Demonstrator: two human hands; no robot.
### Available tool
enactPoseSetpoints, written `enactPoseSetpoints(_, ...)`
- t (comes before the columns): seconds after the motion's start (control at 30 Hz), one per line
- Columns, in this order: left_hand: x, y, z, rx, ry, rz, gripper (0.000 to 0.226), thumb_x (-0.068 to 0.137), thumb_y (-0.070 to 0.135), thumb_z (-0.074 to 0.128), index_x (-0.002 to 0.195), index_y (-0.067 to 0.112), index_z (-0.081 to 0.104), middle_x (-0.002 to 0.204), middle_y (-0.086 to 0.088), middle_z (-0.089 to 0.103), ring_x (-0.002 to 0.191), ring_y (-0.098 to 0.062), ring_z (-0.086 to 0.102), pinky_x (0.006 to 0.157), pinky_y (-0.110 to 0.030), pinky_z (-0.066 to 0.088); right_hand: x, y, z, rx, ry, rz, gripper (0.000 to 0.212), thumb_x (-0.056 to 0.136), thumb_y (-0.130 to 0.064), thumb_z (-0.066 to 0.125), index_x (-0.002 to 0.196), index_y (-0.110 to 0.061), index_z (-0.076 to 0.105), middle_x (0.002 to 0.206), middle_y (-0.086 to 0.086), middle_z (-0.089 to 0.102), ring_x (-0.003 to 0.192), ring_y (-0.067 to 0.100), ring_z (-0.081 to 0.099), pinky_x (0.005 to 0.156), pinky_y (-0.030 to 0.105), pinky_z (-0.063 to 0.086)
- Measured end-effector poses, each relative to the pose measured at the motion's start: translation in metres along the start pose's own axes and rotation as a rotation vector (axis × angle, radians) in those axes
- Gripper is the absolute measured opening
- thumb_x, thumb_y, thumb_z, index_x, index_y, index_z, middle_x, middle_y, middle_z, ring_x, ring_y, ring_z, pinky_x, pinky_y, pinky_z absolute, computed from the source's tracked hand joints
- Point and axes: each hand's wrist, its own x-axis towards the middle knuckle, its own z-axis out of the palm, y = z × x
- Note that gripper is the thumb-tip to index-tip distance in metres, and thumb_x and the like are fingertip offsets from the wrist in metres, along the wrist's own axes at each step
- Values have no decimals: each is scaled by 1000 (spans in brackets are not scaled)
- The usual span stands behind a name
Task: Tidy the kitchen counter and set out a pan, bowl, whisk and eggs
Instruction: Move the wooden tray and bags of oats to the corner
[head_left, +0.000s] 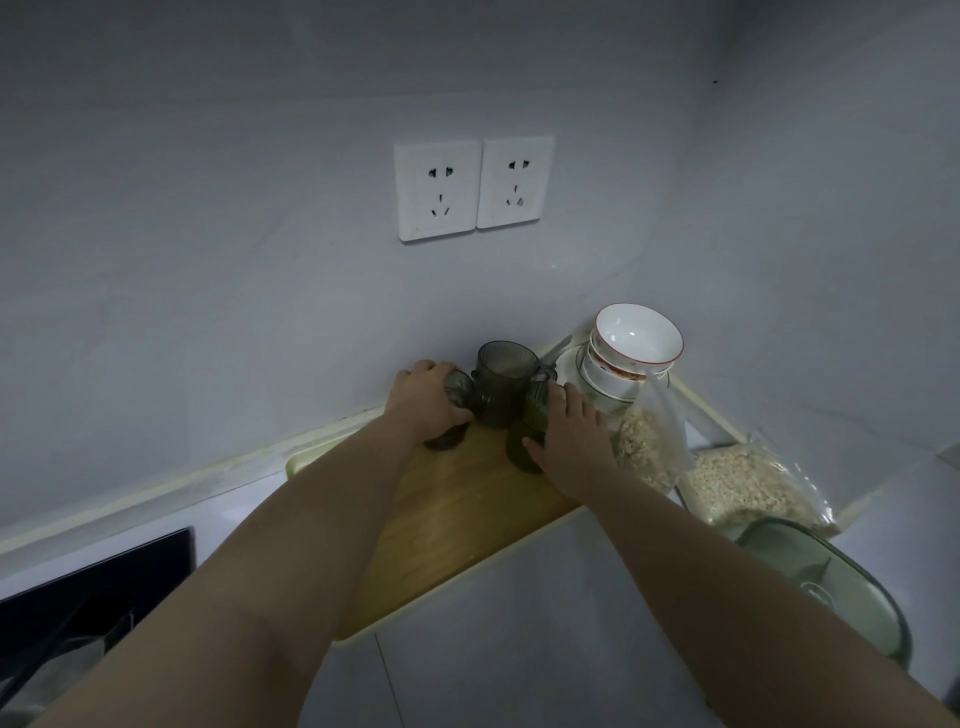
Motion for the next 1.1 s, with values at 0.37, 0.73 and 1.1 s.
enactPoseSetpoints(0.37, -22, 10, 8, 69, 63, 1, 64, 89, 40, 58, 143, 15, 34, 148, -8, 32, 135, -29, 29, 111, -43, 31, -10, 45, -60, -189, 313, 42, 45, 89, -31, 52, 129, -11, 44, 133, 9, 46, 119, 28, 46, 92, 38, 41)
enactPoseSetpoints(0.73, -70, 43, 15, 136, 51, 155, 59, 88, 19, 55, 144, 16, 35, 151, -10, 29, 141, -28, 22, 116, -41, 22, -38, 87, -81, 30, 105, 383, 23, 87, -2, 47, 104, -1, 62, 111, 17, 64, 106, 35, 60, 83, 36, 48)
enactPoseSetpoints(1.1, -100, 90, -6, -488, -236, 177, 58, 82, 11, 71, 136, 16, 50, 131, -3, 58, 117, -17, 56, 99, -28, 44, -58, 66, -124, 37, 14, -129, 20, 78, -2, 55, 59, -9, 56, 73, 8, 62, 78, 29, 57, 65, 31, 42)
